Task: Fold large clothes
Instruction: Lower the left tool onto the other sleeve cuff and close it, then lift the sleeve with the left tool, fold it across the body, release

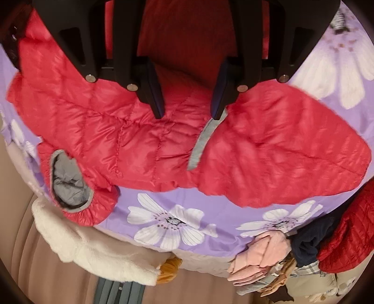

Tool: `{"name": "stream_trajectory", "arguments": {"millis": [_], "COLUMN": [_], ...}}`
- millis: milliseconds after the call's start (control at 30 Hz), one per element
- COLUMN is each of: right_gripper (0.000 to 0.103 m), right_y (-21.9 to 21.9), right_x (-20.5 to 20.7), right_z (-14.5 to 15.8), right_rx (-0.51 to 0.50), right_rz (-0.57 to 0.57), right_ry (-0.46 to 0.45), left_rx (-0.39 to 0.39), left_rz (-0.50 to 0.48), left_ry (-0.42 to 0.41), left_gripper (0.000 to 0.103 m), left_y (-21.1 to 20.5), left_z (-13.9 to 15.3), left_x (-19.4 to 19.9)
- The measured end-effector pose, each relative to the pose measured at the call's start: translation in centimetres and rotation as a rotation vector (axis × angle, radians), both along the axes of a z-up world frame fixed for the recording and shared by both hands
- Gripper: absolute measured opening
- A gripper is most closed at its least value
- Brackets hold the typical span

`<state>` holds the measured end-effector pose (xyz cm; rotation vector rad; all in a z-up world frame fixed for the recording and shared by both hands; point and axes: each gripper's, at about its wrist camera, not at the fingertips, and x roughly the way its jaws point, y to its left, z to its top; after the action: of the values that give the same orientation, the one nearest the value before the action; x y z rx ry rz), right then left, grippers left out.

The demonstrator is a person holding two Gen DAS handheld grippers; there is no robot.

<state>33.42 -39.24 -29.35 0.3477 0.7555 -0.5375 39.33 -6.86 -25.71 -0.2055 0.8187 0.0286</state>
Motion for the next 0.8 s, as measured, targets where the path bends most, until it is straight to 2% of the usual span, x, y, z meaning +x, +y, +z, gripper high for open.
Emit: {"name": "stream_trajectory", "arguments": {"millis": [33, 67, 200, 233, 300, 333, 467, 600, 700, 733, 800], "right_gripper": [0.057, 0.059, 0.061, 0.062, 0.071, 0.072, 0.072, 0.072, 0.073, 0.076, 0.092], "right_y": [-0.2, -0.4, -1.3, -1.3, -0.6, -0.1, 2.0, 4.7, 6.5, 6.9, 7.2], "right_x": [-0.2, -0.4, -1.5, -1.6, -1.5, -1.5, -2.4, -4.7, -6.1, -6.2, -6.0], "right_z": [0.0, -0.1, -0.1, 0.0, 0.6, 1.0, 2.8, 4.4, 4.1, 3.8, 2.0], "right_rx": [0.001, 0.017, 0.083, 0.082, 0.03, 0.002, -0.059, -0.056, -0.101, -0.12, -0.141], "right_rz": [-0.017, -0.021, -0.023, -0.031, -0.063, -0.076, -0.079, -0.059, -0.073, -0.08, -0.101], "right_ry": [0.002, -0.008, -0.059, -0.052, 0.013, 0.037, 0.046, -0.016, -0.029, -0.026, 0.007], "left_rx": [0.01, 0.037, 0.071, 0.086, 0.1, 0.092, 0.03, -0.131, -0.192, -0.206, -0.211], "left_rz": [0.035, 0.09, 0.242, 0.287, 0.346, 0.367, 0.482, 0.551, 0.632, 0.656, 0.658], "left_ry": [-0.001, -0.013, -0.095, -0.092, -0.065, -0.061, -0.052, 0.023, 0.11, 0.128, 0.089], "left_gripper": [0.051, 0.054, 0.059, 0.06, 0.06, 0.06, 0.065, 0.067, 0.067, 0.066, 0.069], "left_y": [0.9, 2.2, 9.8, 11.9, 15.1, 16.8, 23.1, 28.0, 30.2, 30.7, 30.9], "left_z": [0.6, 1.4, 4.2, 4.5, 4.7, 4.7, 4.2, 1.9, -0.4, -1.1, -1.3], "left_x": [-0.8, -1.7, -4.3, -4.6, -5.1, -5.3, -6.9, -7.2, -7.2, -7.1, -7.3]}}
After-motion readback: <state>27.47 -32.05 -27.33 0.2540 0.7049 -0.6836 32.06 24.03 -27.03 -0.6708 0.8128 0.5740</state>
